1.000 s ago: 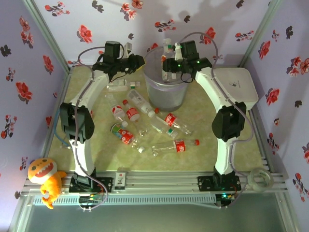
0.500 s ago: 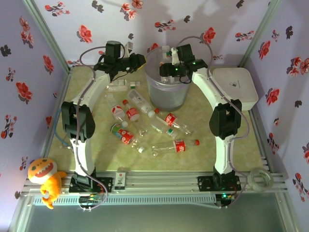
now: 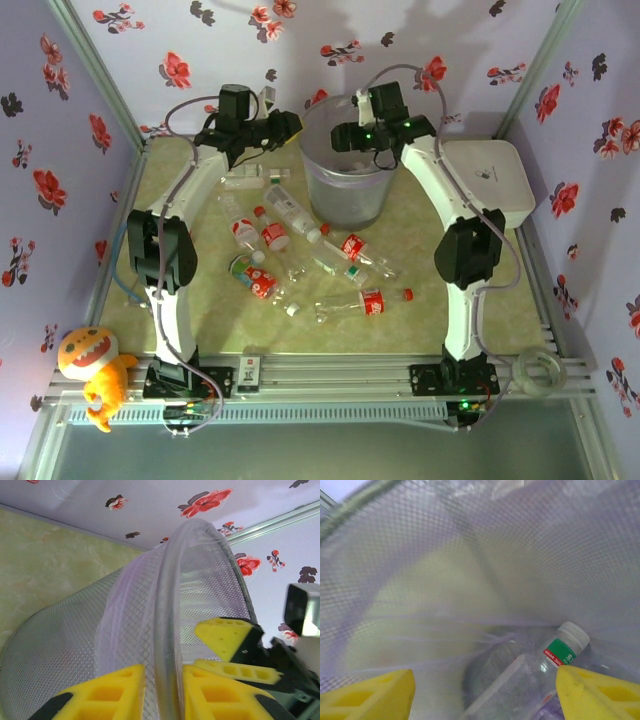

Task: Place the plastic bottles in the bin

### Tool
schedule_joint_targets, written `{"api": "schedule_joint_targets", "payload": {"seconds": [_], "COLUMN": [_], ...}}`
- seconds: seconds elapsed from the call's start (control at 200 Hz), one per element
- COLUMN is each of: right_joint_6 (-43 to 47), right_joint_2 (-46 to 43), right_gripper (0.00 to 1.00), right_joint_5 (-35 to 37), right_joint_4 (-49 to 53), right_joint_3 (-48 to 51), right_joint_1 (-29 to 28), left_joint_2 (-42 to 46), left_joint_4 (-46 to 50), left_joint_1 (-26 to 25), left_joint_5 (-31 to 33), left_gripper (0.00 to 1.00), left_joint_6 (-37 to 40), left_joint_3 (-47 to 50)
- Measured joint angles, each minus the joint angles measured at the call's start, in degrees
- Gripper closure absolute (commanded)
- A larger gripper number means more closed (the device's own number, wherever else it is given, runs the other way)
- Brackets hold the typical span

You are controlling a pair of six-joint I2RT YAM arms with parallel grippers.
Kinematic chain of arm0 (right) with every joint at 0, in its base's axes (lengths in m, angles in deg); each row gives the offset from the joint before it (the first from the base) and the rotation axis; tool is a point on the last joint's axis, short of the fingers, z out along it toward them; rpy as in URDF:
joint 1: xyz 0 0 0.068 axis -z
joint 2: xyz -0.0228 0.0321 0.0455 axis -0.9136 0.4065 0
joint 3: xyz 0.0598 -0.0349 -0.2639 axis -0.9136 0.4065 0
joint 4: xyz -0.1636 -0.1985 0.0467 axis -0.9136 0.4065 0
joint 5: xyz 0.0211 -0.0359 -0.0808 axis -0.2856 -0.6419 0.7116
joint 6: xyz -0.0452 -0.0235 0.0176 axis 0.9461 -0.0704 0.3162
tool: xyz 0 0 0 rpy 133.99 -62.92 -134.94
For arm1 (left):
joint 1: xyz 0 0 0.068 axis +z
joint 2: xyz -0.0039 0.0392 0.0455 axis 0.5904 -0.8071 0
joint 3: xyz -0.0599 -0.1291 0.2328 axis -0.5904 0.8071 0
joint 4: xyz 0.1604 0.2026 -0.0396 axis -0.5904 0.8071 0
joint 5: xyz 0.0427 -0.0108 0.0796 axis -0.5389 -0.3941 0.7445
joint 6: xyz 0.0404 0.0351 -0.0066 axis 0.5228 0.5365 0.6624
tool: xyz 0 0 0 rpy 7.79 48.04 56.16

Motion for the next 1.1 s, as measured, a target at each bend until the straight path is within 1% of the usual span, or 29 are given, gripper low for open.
{"api": "schedule_joint_targets", "payload": {"seconds": [0.18, 0.25, 0.32, 0.46, 0.535, 0.625, 0.72, 0.83, 0.92, 0.985, 1.05, 1.1], "right_joint_6": [1.8, 3.1, 4.9, 8.3, 9.4, 9.5, 9.4, 8.6, 7.5, 6.9, 6.3, 6.0], "right_joint_2": [-7.3, -12.3, -19.1, -33.2, -38.1, -41.9, -44.0, -44.3, -43.1, -41.3, -39.0, -36.7], "right_gripper": [0.25, 0.21, 0.19, 0.2, 0.21, 0.23, 0.24, 0.26, 0.27, 0.28, 0.31, 0.31], "right_joint_5": [1.5, 2.4, 3.4, 4.8, 5.1, 5.6, 7.0, 9.3, 10.9, 11.6, 11.8, 11.8], "right_joint_4": [2.8, 3.4, 3.6, 5.2, 7.1, 9.4, 10.9, 11.3, 10.5, 8.3, 4.3, 1.0], "right_joint_3": [0.3, 2.0, 6.4, 18.3, 23.6, 30.2, 36.9, 43.7, 47.5, 49.9, 52.8, 55.0], "right_joint_1": [0.0, 0.0, 0.0, 0.0, 0.0, -0.4, -3.0, -9.2, -13.7, -16.4, -18.4, -19.6], "left_joint_2": [-0.1, -0.1, -0.1, -0.1, -0.1, -0.1, -0.1, -0.1, -0.1, -0.1, -0.1, -0.1], "left_joint_4": [-0.2, -0.2, -0.2, -0.6, -0.7, -1.1, -1.3, -1.5, -1.8, -2.0, -2.1, -2.2], "left_joint_1": [0.0, 0.0, 0.0, 0.0, 0.0, 0.0, 0.1, 0.1, 0.1, 0.1, 0.2, 0.2], "left_joint_5": [0.0, -0.1, -0.1, -0.2, -0.2, -0.2, -0.2, -0.2, -0.2, -0.2, -0.4, -0.5], "left_gripper": [0.74, 0.74, 0.74, 0.74, 0.74, 0.74, 0.74, 0.74, 0.74, 0.74, 0.74, 0.75], "left_joint_6": [0.0, 0.0, 0.0, 0.0, 0.0, 0.0, 0.0, 0.0, 0.0, 0.0, 0.0, 0.0], "left_joint_3": [0.0, 0.0, 0.0, 0.2, 0.2, 0.4, 0.5, 0.7, 0.7, 0.8, 0.9, 1.0]}}
